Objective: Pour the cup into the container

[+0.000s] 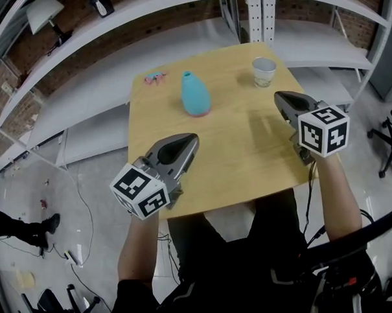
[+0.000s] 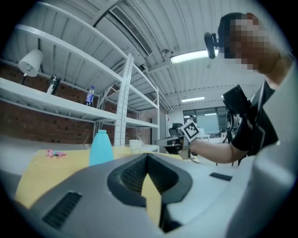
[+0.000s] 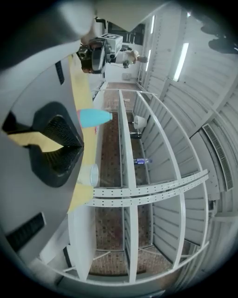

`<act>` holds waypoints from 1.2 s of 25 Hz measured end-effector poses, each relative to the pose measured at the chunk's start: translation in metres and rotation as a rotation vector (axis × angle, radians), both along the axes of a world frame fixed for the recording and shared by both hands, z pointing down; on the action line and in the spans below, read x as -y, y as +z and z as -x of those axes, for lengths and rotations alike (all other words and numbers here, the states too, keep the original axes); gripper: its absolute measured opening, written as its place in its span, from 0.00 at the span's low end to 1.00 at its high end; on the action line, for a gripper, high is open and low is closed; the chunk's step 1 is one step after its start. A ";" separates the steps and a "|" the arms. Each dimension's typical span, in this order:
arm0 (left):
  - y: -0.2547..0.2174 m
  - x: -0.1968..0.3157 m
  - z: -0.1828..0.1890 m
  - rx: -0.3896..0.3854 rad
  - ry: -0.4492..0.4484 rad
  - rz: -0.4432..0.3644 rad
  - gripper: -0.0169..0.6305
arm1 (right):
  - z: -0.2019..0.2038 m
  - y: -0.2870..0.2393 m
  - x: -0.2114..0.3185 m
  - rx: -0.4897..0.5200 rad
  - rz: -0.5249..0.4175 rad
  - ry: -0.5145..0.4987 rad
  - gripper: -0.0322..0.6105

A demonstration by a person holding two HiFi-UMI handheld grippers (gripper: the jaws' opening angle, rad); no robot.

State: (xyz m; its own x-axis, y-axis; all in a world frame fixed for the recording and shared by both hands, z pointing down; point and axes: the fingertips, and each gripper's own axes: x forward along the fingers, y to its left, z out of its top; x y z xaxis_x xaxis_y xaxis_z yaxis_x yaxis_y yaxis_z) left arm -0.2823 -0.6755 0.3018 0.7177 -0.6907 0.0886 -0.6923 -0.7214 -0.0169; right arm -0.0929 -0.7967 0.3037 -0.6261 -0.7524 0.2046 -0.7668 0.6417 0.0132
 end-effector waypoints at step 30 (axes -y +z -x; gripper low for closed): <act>-0.015 -0.470 -0.104 -0.049 -0.353 -0.051 0.01 | -0.083 -0.021 -0.471 0.101 -0.078 -0.191 0.05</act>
State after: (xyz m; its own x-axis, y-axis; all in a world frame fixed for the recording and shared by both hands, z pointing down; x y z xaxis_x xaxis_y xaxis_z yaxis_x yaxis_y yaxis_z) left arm -0.1784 -0.2054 0.2870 0.4368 -0.8994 0.0185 -0.8994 -0.4370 -0.0074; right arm -0.0097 -0.3254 0.2824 -0.7734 -0.6290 0.0792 -0.6311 0.7757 -0.0023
